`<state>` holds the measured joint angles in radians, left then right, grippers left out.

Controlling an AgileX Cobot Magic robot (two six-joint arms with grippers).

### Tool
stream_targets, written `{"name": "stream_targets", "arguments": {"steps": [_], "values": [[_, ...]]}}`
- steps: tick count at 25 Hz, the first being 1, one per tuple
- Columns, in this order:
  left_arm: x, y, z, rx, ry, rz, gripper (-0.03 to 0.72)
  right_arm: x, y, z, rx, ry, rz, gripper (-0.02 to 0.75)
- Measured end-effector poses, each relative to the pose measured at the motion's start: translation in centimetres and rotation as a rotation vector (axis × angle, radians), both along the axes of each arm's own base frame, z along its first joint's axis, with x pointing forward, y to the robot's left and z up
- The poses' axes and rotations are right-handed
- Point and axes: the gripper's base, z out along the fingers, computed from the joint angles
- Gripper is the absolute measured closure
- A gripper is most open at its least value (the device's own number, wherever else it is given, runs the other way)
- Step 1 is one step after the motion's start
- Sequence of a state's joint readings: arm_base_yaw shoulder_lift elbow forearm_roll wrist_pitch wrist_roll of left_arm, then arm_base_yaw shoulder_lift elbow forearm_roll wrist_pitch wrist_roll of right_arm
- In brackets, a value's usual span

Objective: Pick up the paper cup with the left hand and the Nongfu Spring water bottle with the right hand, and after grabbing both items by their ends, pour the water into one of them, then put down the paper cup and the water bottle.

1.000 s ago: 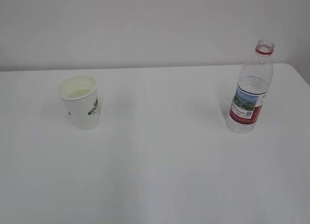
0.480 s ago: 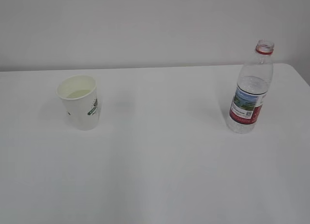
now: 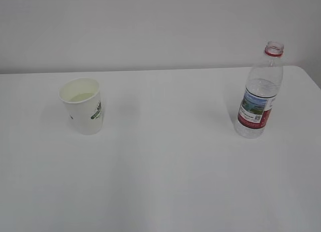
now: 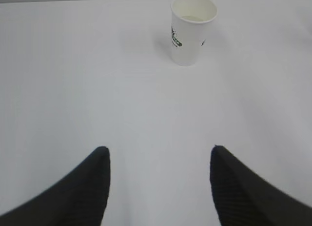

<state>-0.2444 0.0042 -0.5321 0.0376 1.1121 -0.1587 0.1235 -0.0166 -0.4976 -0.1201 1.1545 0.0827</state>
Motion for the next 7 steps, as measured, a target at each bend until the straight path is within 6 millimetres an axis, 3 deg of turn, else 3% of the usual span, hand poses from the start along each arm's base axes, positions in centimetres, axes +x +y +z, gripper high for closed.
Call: {"name": "stream_targets", "arguments": {"steps": [7], "values": [[0.00, 0.00, 0.00, 0.000, 0.000, 0.000, 0.228, 0.00, 0.00, 0.00, 0.000, 0.000, 0.000, 0.148]]}}
